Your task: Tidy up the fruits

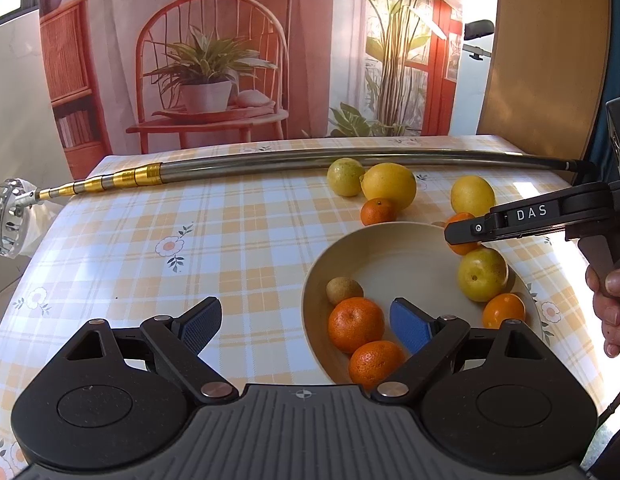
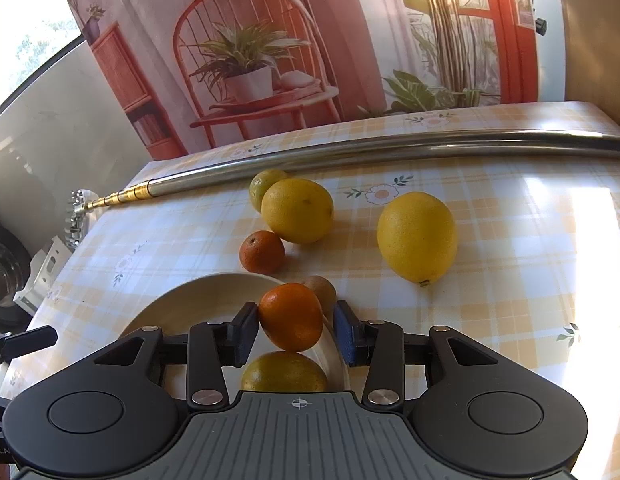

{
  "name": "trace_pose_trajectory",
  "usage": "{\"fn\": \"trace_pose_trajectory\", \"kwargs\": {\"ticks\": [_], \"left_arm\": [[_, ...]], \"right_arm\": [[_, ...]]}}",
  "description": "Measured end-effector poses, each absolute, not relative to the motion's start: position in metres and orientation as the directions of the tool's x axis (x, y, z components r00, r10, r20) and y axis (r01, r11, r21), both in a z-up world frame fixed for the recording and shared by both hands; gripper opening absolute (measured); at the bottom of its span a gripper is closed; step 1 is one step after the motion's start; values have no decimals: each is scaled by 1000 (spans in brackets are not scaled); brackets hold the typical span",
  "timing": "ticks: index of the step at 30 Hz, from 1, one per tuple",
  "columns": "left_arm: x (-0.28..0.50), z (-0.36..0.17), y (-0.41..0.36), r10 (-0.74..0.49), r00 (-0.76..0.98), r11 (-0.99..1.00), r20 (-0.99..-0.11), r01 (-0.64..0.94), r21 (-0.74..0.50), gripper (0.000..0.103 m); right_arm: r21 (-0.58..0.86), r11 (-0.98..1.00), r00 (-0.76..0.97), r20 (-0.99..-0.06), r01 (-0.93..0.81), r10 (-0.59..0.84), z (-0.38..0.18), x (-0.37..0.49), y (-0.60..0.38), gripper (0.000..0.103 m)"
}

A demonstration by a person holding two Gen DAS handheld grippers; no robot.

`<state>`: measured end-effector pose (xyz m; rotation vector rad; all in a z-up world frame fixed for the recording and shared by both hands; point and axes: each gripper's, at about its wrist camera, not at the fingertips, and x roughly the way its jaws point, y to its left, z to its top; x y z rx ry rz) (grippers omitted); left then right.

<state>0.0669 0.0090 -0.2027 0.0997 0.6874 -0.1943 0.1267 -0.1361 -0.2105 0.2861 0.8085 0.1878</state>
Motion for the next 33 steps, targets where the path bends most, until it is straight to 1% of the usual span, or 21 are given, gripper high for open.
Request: {"fn": "trace_pose_trajectory", "kwargs": {"ticks": [6,16,24,25,26,30,33], "left_arm": [[66,-203,9,-161,752,974,-639,225,19,93],[67,-203,9,-152,753,976,-640,219,25,93],[67,-203,10,-141,750,978,-646,206,26,93],[68,-203,10,-137,749,979,-648,202,26,93],[68,-204,11,-133,748,980,-650,198,27,93],[69,-204,13,-125,744,983,-656,185,22,93],[70,-204,14,-122,745,984,-656,179,21,93]], "right_arm": [[320,946,663,-699,-48,270,-213,128,-136,42],[275,960,639,-730,-48,241,-216,134,-127,45],[232,972,621,-757,-39,206,-219,139,-122,53],[227,973,619,-760,-35,200,-220,139,-121,54],[225,974,618,-762,-31,196,-220,139,-122,58],[225,974,605,-774,-16,188,-224,141,-123,63],[226,974,603,-775,-14,189,-225,140,-123,64]]}}
